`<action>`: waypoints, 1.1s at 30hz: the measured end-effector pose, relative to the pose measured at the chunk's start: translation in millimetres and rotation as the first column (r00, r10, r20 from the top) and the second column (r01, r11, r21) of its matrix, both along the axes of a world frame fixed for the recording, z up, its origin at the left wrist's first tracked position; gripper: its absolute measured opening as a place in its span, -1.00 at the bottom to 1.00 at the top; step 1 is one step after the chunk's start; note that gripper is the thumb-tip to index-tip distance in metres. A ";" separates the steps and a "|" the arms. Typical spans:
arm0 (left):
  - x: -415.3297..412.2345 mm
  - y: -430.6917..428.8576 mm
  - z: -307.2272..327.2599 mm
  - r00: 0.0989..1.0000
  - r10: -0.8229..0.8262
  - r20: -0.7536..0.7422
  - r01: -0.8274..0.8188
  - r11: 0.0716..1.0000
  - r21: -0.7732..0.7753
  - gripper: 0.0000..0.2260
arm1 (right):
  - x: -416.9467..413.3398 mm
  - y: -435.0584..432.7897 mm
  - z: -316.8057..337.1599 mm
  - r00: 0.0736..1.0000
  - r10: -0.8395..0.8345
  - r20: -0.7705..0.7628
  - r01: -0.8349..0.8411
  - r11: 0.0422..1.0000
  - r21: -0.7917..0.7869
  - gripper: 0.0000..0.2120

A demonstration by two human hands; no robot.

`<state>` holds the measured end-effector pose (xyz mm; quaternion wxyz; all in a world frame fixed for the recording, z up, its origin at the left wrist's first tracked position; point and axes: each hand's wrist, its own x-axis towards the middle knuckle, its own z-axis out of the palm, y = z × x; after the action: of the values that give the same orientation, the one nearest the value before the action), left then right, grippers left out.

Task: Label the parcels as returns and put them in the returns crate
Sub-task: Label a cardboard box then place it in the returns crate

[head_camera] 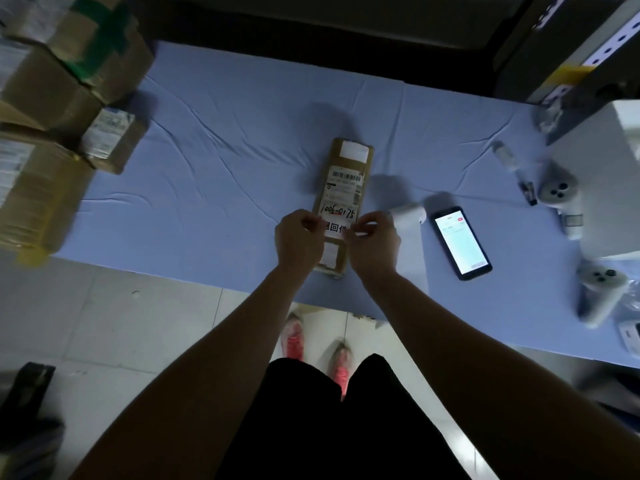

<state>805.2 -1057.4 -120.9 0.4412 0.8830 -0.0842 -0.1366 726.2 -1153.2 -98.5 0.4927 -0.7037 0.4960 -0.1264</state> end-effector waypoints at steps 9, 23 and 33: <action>4.7 10.7 -21.5 0.972 -0.169 0.166 0.170 0.985 0.004 -0.87 | -2.1 19.4 -23.8 0.941 0.263 -0.213 -0.325 0.876 -0.356 -0.92; 19.8 29.8 -35.0 0.912 -0.388 0.135 0.396 0.917 -0.040 -0.75 | -14.3 26.2 -41.4 0.944 0.255 -0.210 -0.303 0.922 -0.241 -0.63; 22.5 34.2 -18.3 0.869 -0.385 -0.312 0.339 0.921 -0.192 -0.72 | -8.8 21.7 -31.1 0.995 0.088 0.052 -0.098 0.963 0.250 -0.63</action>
<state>827.8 -1023.3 -139.1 0.4725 0.7828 -0.1791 -0.3631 717.4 -1131.5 -129.6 0.5937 -0.6550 0.4643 -0.0532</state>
